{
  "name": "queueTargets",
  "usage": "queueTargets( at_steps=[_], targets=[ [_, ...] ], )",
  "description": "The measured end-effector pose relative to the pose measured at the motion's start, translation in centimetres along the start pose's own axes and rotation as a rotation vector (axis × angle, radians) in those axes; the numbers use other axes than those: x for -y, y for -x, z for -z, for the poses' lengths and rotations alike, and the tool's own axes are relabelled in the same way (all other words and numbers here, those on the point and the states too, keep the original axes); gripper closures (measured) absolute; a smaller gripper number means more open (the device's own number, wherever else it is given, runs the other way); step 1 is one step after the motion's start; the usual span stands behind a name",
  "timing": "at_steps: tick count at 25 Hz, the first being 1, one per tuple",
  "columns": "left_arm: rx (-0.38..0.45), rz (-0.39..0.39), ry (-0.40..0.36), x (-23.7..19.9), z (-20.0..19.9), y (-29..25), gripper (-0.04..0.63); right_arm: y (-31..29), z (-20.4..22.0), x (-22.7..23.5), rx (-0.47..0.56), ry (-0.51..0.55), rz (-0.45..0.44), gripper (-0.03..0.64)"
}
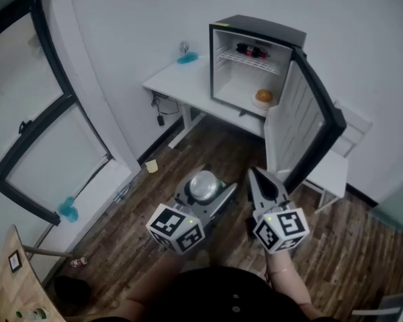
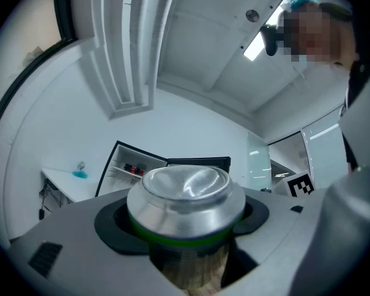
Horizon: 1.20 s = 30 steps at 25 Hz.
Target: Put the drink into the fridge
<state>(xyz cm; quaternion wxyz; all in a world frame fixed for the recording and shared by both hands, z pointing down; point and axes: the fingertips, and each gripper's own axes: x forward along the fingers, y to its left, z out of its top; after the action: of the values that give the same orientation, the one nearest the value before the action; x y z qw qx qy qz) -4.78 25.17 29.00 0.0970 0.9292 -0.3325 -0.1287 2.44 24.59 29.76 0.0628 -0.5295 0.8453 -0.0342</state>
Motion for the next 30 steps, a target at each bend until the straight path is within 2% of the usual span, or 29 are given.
queueTargets(
  at_steps=[5, 12, 20, 24, 30],
  targets=[
    [-0.015, 0.059, -0.013, -4.1, -0.8, -2.7, 0.249, -5.1, 0.4, 1.6, 0.029, -0.029, 0.025, 0.609],
    [-0.048, 0.084, -0.008, -9.6, -0.8, -5.5, 0.249, -9.9, 0.9, 2.9, 0.051, -0.052, 0.062, 0.609],
    [-0.085, 0.082, 0.032, -12.5, -0.1, -7.2, 0.249, -11.6, 2.6, 4.8, 0.013, -0.076, 0.112, 0.609],
    [-0.083, 0.076, 0.051, -13.7, 0.4, -8.1, 0.248, -13.2, 3.2, 4.7, -0.005, -0.064, 0.089, 0.609],
    [-0.071, 0.088, 0.036, -15.7, 0.6, -11.0, 0.249, -16.3, 3.5, 6.4, -0.010, -0.056, 0.070, 0.609]
  ],
)
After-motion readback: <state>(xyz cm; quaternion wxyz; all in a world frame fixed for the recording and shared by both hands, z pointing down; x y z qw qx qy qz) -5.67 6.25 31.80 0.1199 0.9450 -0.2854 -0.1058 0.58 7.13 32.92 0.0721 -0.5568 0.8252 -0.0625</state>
